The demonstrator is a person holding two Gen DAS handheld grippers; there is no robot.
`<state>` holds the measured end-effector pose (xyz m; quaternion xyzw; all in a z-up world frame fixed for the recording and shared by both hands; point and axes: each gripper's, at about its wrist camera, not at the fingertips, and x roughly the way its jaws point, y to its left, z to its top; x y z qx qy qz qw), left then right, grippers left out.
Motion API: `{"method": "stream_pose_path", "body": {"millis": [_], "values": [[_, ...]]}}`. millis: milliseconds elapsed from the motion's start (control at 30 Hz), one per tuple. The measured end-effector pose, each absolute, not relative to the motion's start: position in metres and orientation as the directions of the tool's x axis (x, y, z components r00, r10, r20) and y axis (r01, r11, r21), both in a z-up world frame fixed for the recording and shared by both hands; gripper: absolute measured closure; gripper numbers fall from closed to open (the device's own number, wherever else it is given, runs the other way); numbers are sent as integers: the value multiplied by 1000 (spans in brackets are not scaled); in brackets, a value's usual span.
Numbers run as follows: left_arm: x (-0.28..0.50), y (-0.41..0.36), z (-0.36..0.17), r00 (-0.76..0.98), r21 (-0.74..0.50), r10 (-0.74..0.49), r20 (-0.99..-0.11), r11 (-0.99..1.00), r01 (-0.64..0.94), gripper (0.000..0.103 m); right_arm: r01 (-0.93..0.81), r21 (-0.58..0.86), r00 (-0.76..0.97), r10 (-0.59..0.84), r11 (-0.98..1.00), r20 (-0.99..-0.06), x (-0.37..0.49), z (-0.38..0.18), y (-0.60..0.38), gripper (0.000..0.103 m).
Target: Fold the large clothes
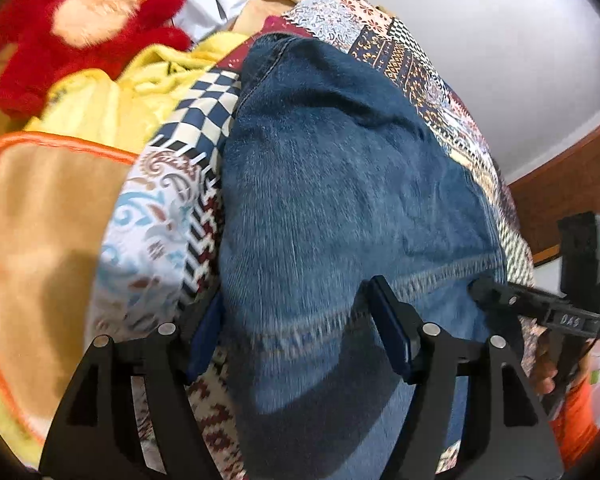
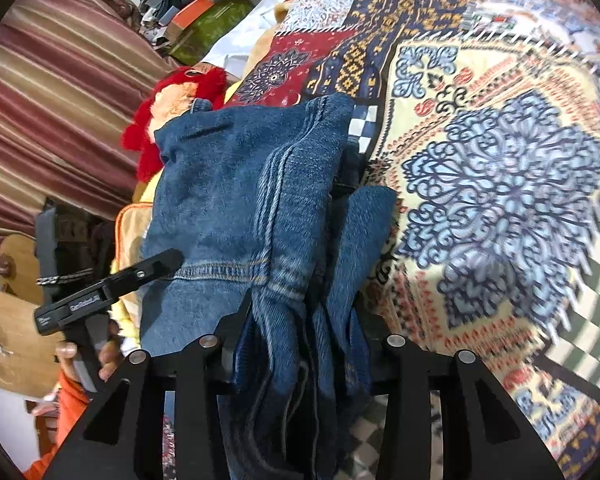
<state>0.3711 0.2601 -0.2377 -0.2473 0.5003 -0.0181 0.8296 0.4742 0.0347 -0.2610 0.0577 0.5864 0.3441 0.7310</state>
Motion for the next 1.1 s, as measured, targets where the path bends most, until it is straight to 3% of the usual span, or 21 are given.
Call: {"method": "stream_pose_path", "body": {"millis": [500,667,833,1100], "values": [[273,221,-231,459,-283,-172,-872,941,-187,33,-499,325,190,467,804,-864,375,-223,-12,60],[248,214,-202,510,-256,-120,-852,945,-206,33,-530,278,229,451,801,-863,340,-207,-23,60],[221,195,-133,652,-204,-46,-757,964,-168,33,-559,285,342,530,778,-777,307,-151,-35,60],[163,155,-23,870,-168,-23,-492,983,-69,33,-634,254,535,652,730,-538,242,-46,-50,60]]}}
